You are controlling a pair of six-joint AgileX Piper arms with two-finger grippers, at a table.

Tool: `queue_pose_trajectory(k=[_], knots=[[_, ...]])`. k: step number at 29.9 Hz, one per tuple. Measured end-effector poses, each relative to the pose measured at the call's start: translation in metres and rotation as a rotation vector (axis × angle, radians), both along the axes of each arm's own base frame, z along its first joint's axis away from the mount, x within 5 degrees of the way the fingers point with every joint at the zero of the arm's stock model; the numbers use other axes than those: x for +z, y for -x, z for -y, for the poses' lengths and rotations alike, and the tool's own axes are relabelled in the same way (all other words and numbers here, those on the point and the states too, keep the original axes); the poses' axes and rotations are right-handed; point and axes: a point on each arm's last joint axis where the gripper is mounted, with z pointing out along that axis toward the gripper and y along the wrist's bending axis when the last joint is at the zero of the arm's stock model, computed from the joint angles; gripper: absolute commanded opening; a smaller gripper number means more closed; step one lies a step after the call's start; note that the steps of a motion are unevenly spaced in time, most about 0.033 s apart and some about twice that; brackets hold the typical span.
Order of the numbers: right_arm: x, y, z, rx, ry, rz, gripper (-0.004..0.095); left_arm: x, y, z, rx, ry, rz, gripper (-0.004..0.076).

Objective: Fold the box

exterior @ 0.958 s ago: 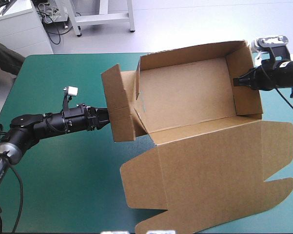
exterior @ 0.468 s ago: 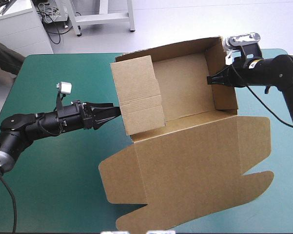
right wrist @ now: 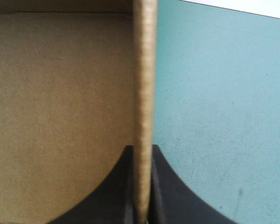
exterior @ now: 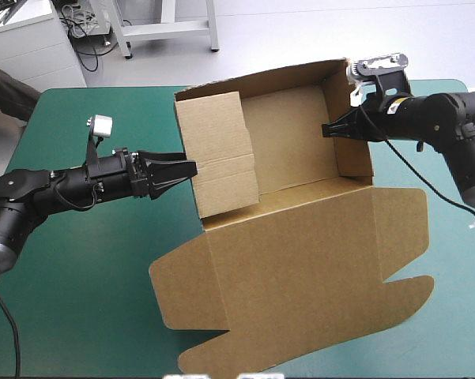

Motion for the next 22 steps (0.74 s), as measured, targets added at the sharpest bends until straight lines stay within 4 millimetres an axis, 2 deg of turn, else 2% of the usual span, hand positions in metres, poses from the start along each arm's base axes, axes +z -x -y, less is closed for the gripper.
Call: queue_pose_trajectory(k=[6,10,22], knots=[[0.002,0.001,-0.013,-0.019,0.017,0.043,-0.0016,0.012,-0.001,-0.001,0.010,-0.106,-0.019,0.0559],[0.003,0.002,-0.017,-0.028,0.005,0.047,-0.0016,0.022,-0.006,0.003,0.087,-0.222,-0.026,0.0559],[0.004,0.001,-0.018,-0.057,-0.036,0.048,-0.0016,0.044,-0.006,0.040,0.313,-0.497,-0.014,0.0526]])
